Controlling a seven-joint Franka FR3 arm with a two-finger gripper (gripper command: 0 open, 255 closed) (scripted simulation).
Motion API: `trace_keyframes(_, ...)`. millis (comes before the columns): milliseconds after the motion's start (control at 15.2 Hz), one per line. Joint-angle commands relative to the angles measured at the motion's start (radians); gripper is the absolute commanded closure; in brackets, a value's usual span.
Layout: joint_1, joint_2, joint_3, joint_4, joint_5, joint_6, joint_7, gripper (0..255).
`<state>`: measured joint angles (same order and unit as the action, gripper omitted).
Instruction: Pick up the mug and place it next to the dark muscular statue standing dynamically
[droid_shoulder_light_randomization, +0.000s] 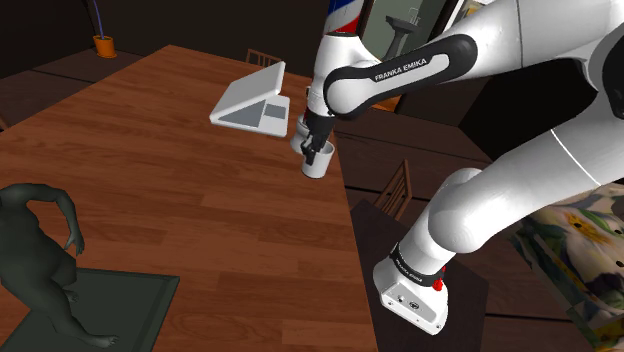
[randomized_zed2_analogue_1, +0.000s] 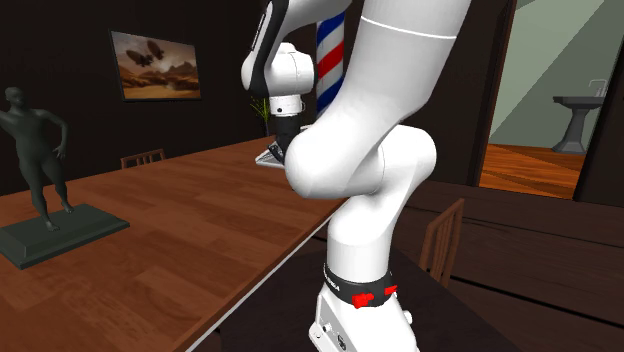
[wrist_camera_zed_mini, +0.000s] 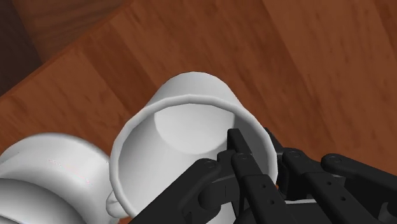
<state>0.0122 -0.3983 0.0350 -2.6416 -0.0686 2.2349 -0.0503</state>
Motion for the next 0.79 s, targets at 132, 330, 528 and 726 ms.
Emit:
trace_keyframes(132,0.003,-0.031,0.001,0.033,0.005,-0.065,-0.002,255)
trace_keyframes(330,0.004,-0.052,0.001,0.059,0.007,-0.111,-0.006,255)
trace_keyframes(528,0.005,-0.07,0.0,0.086,0.009,-0.157,-0.009,255)
trace_keyframes(726,0.006,-0.086,0.0,0.116,0.011,-0.202,-0.013,255)
